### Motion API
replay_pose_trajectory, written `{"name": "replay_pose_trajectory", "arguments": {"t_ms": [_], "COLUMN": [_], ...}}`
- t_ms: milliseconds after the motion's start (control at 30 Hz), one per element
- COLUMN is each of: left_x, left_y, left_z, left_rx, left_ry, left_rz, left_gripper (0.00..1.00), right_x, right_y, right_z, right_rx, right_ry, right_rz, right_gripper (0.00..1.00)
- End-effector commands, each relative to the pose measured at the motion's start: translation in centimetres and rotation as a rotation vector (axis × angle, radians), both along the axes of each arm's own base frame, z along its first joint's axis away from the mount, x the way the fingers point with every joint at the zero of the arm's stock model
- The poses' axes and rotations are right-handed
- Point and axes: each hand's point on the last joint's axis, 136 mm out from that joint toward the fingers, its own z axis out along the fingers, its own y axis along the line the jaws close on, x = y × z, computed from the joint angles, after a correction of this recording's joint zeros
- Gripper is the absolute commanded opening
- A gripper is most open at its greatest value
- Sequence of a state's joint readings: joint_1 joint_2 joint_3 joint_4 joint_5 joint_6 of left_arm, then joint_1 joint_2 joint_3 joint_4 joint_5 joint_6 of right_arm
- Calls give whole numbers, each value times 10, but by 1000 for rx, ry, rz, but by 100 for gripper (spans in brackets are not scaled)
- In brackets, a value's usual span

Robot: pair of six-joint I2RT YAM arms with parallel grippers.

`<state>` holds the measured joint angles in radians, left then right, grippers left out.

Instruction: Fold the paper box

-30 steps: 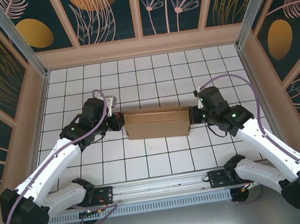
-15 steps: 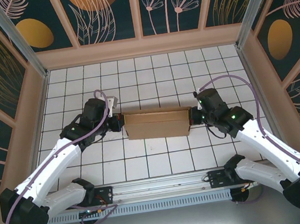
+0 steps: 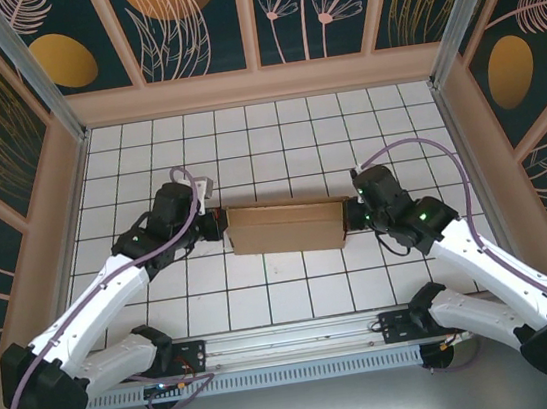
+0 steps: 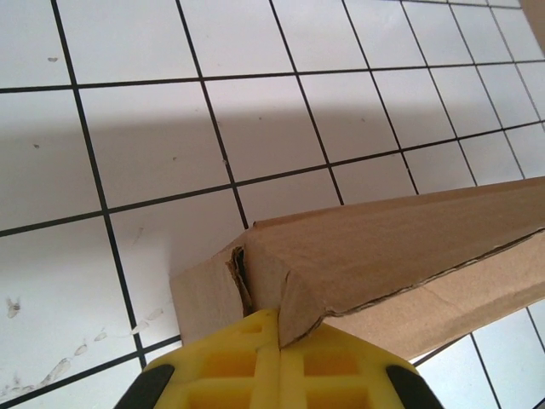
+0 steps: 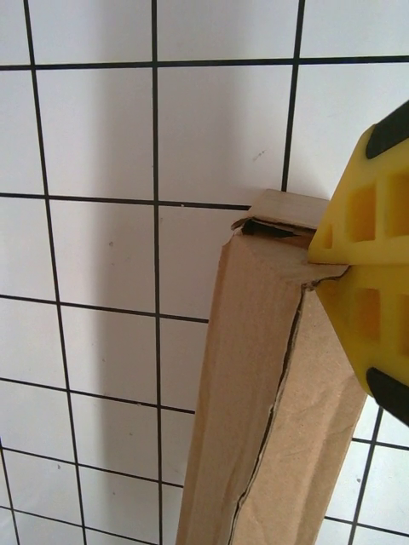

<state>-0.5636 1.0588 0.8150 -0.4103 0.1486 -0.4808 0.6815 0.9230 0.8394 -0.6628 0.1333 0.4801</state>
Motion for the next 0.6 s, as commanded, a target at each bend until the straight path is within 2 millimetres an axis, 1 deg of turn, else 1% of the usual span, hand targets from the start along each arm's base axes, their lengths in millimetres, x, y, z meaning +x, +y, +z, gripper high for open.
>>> {"name": "replay_pose_trajectory", "arguments": {"t_ms": [0,133,233,400,467,567], "left_x": [-27,-33,-37,-36,-36,-38], "left_y": [12,11,8,9,11,13], "left_z": [-42,-50,-58,-68,-73,-78], "left_rx": [48,44,47,66,84,99], "left_ry": [157,172,181,189,194,199], "left_rz": [32,36,34,45,58,56], "left_gripper": [0,0,0,0,0,0], "right_x": [-22,-21,-19,-23,-25,-24], "right_y": [-21,-25,-24,-21,-22,-24], "right_z": [-33,-36,-40,-62,-67,-60], "right_rx": [-87,-52,-38,-5,-4,2], "right_ry": [99,64,61,103,112,88], "right_rz": [-67,-124,-145,-164,-172,-177], "right_gripper": [0,0,0,0,0,3]}}
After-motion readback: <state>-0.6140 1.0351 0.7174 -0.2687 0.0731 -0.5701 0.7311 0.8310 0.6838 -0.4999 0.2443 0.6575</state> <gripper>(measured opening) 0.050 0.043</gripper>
